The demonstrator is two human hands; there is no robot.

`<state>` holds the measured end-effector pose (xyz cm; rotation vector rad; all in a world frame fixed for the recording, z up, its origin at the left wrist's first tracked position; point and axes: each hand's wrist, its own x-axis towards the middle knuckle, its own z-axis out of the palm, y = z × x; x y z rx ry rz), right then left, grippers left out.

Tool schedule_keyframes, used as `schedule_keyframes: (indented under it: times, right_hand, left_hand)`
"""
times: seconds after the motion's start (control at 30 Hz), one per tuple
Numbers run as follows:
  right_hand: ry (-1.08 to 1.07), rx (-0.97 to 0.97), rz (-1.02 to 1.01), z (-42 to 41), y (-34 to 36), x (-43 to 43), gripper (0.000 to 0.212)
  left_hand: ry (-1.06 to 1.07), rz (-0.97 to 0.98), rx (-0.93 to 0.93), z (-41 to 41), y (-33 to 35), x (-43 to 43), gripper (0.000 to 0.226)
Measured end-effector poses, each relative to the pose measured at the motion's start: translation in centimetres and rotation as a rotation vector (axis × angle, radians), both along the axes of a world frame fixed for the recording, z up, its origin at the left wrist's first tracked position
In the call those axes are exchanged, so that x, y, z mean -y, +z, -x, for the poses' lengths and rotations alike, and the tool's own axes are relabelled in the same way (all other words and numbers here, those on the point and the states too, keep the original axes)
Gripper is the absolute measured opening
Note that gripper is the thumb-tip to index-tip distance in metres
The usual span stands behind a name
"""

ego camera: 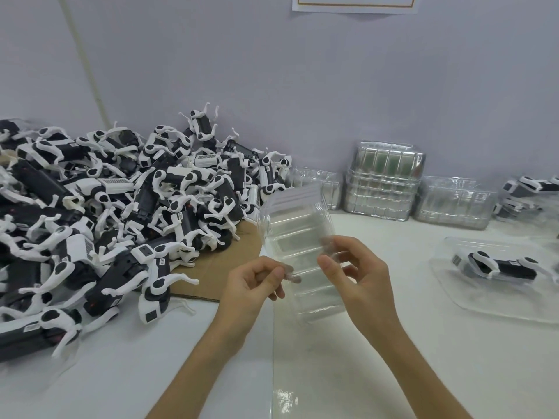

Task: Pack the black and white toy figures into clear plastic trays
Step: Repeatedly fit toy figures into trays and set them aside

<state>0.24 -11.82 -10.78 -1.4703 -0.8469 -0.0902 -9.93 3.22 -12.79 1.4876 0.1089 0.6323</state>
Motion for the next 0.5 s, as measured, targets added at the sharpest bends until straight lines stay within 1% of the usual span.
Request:
schedule_keyframes:
  times: [0.07, 0.2, 0.27, 0.33, 0.4, 0.5]
  right_hand:
    - [-0.011, 0.050, 0.038, 0.2, -0.2, 0.0, 0.030]
    - [-0.072, 0.280, 0.137, 0.6, -0.7, -0.1, 0.077]
    - [-0.112, 0.339, 0.188, 0.8, -1.0, -0.3, 0.095]
    - [-0.140, 0.363, 0.245, 1.0, -1.3, -0.6, 0.111]
    - [-0.155, 0.355, 0.279, 1.0, -1.6, -0.7, 0.120]
    - [-0.164, 0.307, 0.254, 1.0, -1.6, -0.9, 0.122]
  left_hand:
    - [0.016, 0.011, 0.013, 0.0, -0.1, 0.0, 0.012]
    - [0.056, 0.009, 0.035, 0.0, -0.2, 0.0, 0.010]
    - [0.056, -0.011, 0.034, 0.0, -0.2, 0.2, 0.013]
    - [0.046, -0.014, 0.029, 0.0, -0.2, 0.4, 0.011]
    - [0.035, -0.017, 0.020, 0.0, -0.1, 0.5, 0.012]
    - [0.029, -0.033, 0.014, 0.0, 0.1, 0.6, 0.011]
